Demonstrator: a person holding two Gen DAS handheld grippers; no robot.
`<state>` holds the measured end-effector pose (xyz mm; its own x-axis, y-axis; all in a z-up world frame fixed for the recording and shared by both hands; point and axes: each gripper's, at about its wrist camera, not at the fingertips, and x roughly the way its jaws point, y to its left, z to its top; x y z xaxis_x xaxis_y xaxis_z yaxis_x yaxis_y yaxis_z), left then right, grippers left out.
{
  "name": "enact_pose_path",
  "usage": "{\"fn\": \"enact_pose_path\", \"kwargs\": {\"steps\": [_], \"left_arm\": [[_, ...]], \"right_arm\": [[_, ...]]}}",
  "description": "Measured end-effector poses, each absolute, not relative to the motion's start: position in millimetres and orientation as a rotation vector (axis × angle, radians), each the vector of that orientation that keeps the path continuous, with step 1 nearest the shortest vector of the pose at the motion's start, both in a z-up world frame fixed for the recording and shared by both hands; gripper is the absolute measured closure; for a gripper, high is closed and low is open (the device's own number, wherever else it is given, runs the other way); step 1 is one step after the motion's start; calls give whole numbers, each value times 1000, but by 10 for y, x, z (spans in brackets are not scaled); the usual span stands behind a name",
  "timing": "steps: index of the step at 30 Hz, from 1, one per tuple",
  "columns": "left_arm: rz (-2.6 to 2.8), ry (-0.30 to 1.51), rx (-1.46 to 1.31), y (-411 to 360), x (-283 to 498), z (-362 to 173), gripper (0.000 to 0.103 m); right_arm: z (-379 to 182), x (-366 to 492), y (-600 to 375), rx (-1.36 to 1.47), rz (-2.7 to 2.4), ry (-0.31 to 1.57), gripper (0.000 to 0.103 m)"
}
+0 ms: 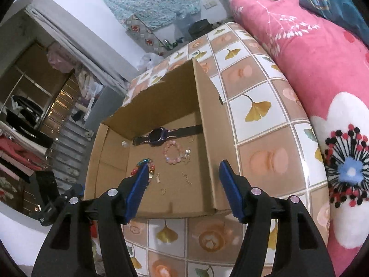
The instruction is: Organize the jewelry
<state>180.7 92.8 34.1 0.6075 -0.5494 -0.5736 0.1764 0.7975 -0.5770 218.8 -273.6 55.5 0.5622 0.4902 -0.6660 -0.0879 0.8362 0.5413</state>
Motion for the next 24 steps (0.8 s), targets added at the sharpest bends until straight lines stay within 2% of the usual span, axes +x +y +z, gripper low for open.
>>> {"fn": "enact_pose_path", "kwargs": {"steps": [10,13,24], "left_arm": [[-402,922,-575,940,1913,96,17],[-371,918,-555,902,1874,116,17],[-322,923,-497,861,1599,166,17]], "right_arm": [[404,2288,-2699,445,345,1001,39],[459,2245,-2550,369,325,1011,34],[424,1917,-2496,338,353,1015,34]]}}
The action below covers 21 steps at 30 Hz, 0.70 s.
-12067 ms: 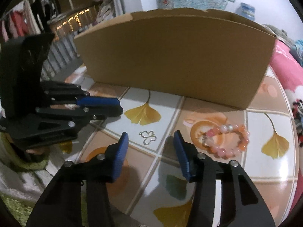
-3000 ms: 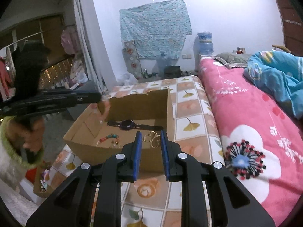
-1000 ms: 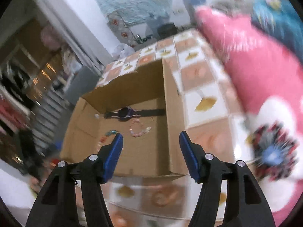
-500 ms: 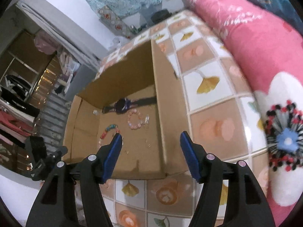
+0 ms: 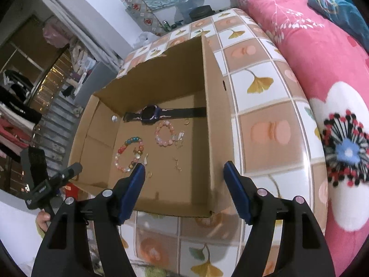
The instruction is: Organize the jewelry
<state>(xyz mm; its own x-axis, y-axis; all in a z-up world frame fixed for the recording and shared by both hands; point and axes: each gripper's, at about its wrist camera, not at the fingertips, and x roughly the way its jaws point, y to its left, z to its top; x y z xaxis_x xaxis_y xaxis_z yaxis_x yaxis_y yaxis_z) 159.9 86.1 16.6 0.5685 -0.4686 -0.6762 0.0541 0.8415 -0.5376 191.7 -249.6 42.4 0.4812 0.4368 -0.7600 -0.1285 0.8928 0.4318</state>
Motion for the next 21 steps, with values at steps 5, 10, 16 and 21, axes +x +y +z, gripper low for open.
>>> {"fn": "enact_pose_path", "kwargs": {"steps": [5,10,16,21], "left_arm": [[-354,910,-494,875,1372,138,17],[-379,897,-475,836,1169,116,17],[-391,886,-479,784,987,99,17],[-396,876,-493,801,937,83,17]], "right_arm": [[385,1595,-2505,313,371,1005,34],[353,1386,-2567,327,376,993,34],[358,1300,-2579,319,358,991,33],[366,1339,-2574,319,344,997,33]]}}
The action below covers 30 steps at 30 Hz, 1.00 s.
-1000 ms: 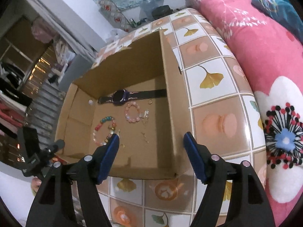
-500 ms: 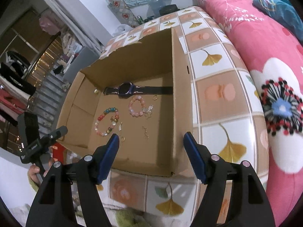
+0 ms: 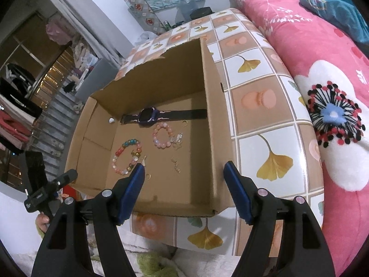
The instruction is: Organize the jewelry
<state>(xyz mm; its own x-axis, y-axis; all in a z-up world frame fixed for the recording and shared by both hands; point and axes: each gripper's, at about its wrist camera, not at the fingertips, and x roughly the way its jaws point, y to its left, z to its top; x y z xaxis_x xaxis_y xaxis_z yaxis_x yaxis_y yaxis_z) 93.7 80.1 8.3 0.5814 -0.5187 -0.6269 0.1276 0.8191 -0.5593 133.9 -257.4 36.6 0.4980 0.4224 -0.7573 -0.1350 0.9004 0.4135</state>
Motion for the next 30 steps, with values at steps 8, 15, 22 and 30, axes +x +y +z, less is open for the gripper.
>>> {"fn": "enact_pose_path", "kwargs": {"steps": [8,15,22,30], "left_arm": [[-364,749,-442,824,727,272,17],[-345,648,-261,573,296,618,11],[-371,570,-175,263,29,786,8],[-377,592,-171,-82,-5,816,8]], "right_arm": [[387,1163,-2604,296,295,941,31],[527,732,-2643,227,189,793,21],[713,287,-2556,147,132,681,10],[899,-145,-2391,38,56,548,7]]}}
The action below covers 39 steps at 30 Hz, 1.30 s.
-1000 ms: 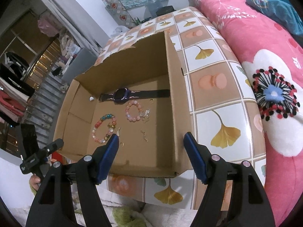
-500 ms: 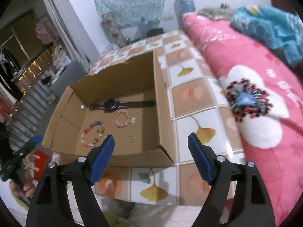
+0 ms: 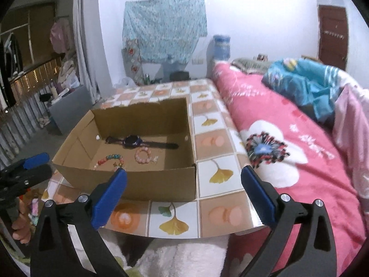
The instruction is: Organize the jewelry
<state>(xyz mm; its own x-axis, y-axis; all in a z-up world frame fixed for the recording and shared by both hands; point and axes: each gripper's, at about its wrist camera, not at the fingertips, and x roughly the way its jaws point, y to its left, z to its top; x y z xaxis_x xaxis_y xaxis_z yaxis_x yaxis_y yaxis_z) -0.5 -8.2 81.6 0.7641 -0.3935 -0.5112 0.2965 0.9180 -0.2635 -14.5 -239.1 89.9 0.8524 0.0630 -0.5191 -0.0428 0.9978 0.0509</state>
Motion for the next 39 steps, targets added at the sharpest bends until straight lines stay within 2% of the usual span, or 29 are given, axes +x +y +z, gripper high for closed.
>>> {"fn": "enact_pose_path", "kwargs": {"steps": [10,23,39], "left_arm": [[-191,574,-66,-232,-6,797,8],[-155,748,13,-321,146,495,8],[-5,835,-43,-297,287,362,8]], "right_arm": [[940,-347,-2277,-19,-25,478,7],[577,-202,-2189,23,-17,622,7],[408,106,-2146,81,-29,711,7]]}}
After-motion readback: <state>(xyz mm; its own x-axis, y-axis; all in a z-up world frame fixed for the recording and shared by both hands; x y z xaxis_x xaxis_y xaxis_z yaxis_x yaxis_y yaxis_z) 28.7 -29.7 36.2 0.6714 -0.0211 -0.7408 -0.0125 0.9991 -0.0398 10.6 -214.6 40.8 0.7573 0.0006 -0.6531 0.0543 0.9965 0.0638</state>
